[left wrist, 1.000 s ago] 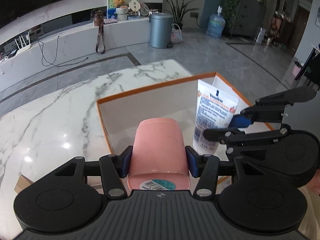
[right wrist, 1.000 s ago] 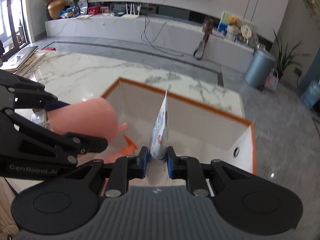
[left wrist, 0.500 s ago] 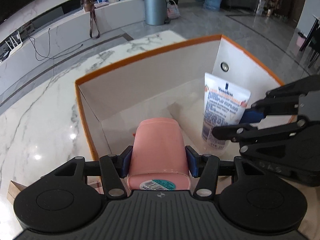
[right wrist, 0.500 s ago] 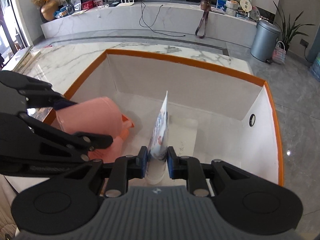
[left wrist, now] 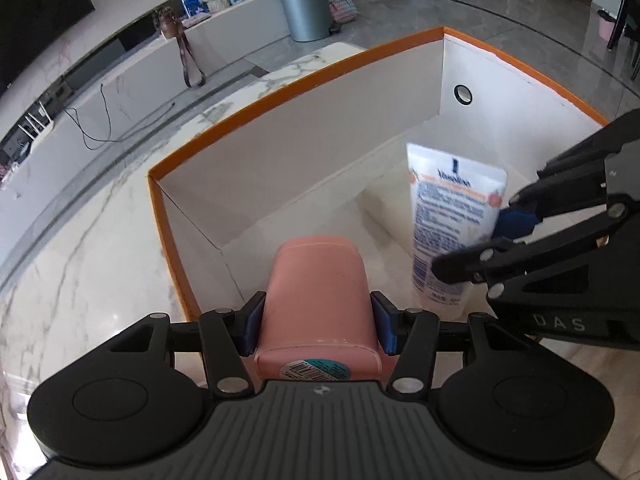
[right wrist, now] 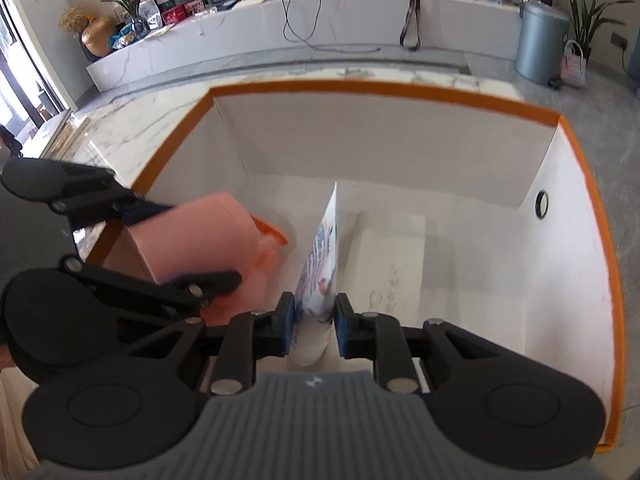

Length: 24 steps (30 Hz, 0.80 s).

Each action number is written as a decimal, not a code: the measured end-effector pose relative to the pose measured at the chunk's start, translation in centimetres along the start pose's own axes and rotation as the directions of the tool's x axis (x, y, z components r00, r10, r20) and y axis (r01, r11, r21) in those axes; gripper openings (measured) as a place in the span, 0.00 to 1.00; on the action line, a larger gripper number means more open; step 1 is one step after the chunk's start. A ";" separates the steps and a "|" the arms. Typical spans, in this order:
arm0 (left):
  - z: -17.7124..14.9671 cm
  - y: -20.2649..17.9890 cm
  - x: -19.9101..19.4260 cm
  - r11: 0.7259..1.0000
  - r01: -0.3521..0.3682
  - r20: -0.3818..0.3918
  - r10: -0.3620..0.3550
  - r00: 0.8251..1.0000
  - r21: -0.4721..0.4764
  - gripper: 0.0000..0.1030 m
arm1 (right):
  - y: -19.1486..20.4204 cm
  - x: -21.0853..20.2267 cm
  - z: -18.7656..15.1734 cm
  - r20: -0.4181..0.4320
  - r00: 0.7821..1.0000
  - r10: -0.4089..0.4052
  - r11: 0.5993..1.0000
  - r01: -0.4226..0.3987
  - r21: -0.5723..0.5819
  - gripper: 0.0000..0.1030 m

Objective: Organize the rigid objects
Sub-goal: 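Lift both held items over the orange box and lower them inside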

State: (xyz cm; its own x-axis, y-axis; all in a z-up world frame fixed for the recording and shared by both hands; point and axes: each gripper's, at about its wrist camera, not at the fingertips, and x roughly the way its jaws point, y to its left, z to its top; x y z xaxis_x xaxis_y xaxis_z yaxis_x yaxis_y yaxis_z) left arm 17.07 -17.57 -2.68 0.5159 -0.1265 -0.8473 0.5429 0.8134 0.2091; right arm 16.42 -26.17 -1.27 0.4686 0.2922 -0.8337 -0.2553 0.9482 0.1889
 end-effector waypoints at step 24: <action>-0.1 0.1 0.1 0.999 -0.017 0.013 0.017 1.000 0.030 0.60 | -0.5 1.0 0.8 0.055 0.997 -0.062 0.995 0.058 0.083 0.27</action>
State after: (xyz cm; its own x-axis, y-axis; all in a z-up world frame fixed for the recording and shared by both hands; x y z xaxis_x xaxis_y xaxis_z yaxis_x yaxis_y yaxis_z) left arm 17.03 -17.45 -2.79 0.5333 -0.1198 -0.8374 0.5532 0.7982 0.2382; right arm 17.65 -26.27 -1.79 0.5291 0.2390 -0.8142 -0.1567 0.9705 0.1830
